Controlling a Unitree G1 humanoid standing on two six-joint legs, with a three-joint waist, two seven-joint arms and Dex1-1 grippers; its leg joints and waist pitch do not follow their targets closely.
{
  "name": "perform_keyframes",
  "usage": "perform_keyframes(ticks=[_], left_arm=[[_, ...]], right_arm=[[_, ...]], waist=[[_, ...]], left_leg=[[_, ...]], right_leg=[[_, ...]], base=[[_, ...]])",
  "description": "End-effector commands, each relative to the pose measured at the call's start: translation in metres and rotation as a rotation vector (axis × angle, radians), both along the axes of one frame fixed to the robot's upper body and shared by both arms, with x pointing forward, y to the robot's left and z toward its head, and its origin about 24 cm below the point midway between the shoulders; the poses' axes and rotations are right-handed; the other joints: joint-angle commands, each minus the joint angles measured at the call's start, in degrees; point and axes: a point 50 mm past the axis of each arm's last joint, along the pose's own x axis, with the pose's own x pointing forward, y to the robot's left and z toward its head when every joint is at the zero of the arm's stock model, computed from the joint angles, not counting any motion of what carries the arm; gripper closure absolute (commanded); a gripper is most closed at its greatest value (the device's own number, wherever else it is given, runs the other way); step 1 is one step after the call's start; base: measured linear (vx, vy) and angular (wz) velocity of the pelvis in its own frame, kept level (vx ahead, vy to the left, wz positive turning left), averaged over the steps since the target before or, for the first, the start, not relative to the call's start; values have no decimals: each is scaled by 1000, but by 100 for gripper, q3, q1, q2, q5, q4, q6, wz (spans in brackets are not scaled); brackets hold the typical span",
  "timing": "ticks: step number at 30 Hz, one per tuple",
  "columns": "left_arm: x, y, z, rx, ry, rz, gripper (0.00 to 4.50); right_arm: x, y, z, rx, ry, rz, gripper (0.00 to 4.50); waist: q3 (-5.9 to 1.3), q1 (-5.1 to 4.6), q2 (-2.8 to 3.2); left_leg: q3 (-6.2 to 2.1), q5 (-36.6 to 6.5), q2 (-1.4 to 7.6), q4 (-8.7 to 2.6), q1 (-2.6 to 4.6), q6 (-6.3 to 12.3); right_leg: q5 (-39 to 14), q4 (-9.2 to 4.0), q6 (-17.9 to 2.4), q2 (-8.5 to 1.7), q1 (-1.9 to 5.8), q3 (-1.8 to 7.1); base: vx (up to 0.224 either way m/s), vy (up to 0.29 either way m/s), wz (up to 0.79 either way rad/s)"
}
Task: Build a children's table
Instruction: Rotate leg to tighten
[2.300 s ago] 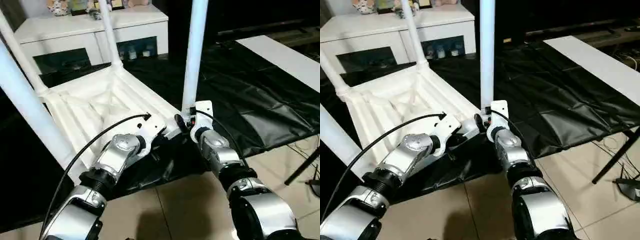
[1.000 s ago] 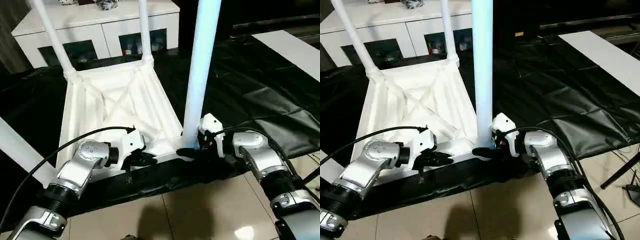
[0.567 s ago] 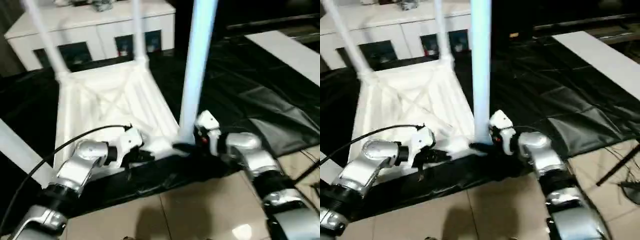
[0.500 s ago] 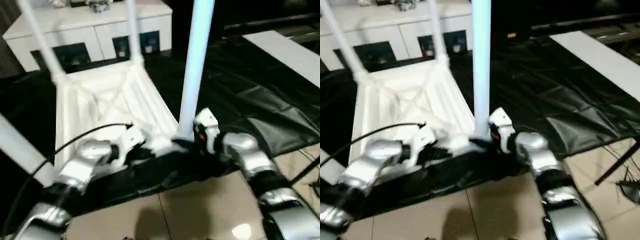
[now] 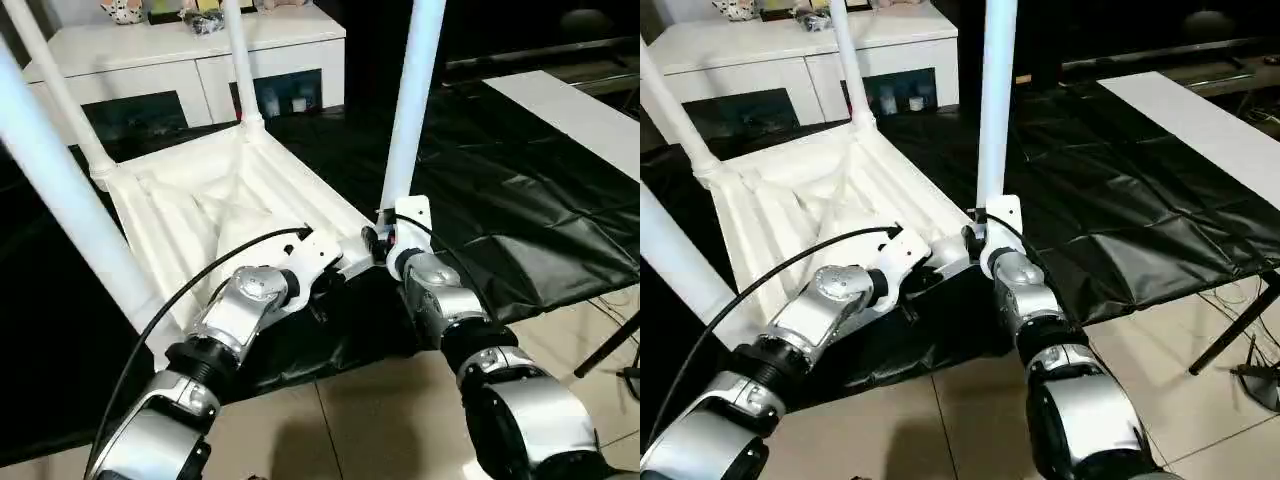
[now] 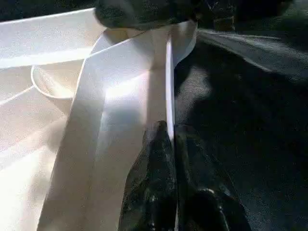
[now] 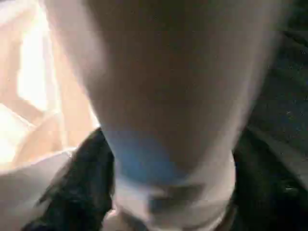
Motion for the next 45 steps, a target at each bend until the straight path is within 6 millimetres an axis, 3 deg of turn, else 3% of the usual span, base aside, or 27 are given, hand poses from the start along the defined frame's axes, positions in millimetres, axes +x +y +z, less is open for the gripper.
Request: perform_keyframes(ticks=[1,5,7,9,10,11,12,15,19,20,21,24,29,32,41,45], left_arm=[[0,1,-6,27,-11,32,450],[-3,6,-5,22,-31,-34,450],[-6,16,-5,31,-25,-75,450],[-6,16,-5,31,-25,-75,450],[-8,20,-5,30,-30,-111,450],[-11,27,-4,31,-29,-155,450],[-14,32,-4,26,-23,-197,450],[-22,47,-2,20,4,-282,450],[-28,55,1,11,22,-333,450],[-31,60,5,-21,32,-365,450],[-32,62,7,-30,36,-373,450],[-33,66,8,-31,40,-385,450],[-34,70,8,-32,46,-388,450],[-35,70,9,-40,47,-389,450],[-37,71,7,-47,64,-397,450],[-39,73,6,-38,82,-409,450]], right_arm=[[-5,25,-3,72,25,69,66],[-1,20,4,56,-18,118,57],[-1,14,9,21,-47,237,57],[-1,14,9,21,-47,237,57],[-2,12,10,12,-51,308,57],[-5,5,11,-24,-70,419,57],[-9,-1,11,-55,-77,507,57],[-22,-20,12,-140,-86,732,57],[-30,-32,14,-177,-76,854,57],[-37,-42,16,-204,-65,947,57],[-38,-46,18,-206,-61,974,57],[-39,-50,21,-214,-57,995,57],[-40,-50,24,-197,-29,1052,57],[-41,-50,27,-164,-21,1071,83],[-42,-52,27,-118,-6,1090,161],[-44,-52,24,-105,5,1086,170]], waist=[[-333,-40,-66],[-339,-28,-39],[-343,-39,-52],[-344,-49,-57],[-352,-37,-29],[-361,-35,-40],[-366,-15,-49],[-399,84,-45],[-433,134,-41],[-446,145,-36],[-453,163,-63],[-473,198,-61],[-432,201,-85],[-418,205,-96],[-426,210,-100],[-426,208,-92]], left_leg=[[-130,-3005,87,-539,111,19],[-138,-3011,80,-529,122,43],[-141,-2932,87,-540,65,71],[-124,-2827,85,-522,67,107],[-120,-2766,83,-507,97,126],[-116,-2710,83,-507,85,149],[-111,-2518,95,-513,36,203],[-76,-2086,130,-478,39,347],[-57,-1727,151,-432,54,468],[-60,-1480,150,-415,25,549],[-51,-1398,154,-397,43,582],[-42,-1019,140,-353,31,737],[-42,-1340,150,-379,29,651],[-48,-1473,160,-401,36,541],[-49,-1421,151,-388,24,491],[-46,-1383,147,-381,23,518]], right_leg=[[-2656,-468,-821,-70,147,24],[-2699,-485,-837,-87,120,29],[-2519,-455,-887,-77,172,25],[-2406,-444,-973,-86,153,45],[-2356,-443,-1042,-88,144,52],[-2268,-438,-1068,-75,167,48],[-2017,-407,-1090,-68,206,53],[-1479,-337,-1283,-56,234,59],[-960,-252,-1510,-45,226,73],[-645,-205,-1604,-40,260,68],[-533,-199,-1630,-38,246,72],[-185,-141,-1756,-36,254,72],[-794,-189,-1636,-50,244,76],[-1048,-207,-1543,-52,230,91],[-1043,-192,-1522,-56,224,98],[-1004,-190,-1540,-49,224,95]], base=[[0,0,0],[0,0,0],[0,0,0],[0,0,0],[0,0,0],[0,0,0],[0,0,0],[0,0,0],[62,-10,4],[0,0,0],[0,0,0],[0,0,0],[0,0,0],[0,0,0],[0,0,0],[0,0,0]])
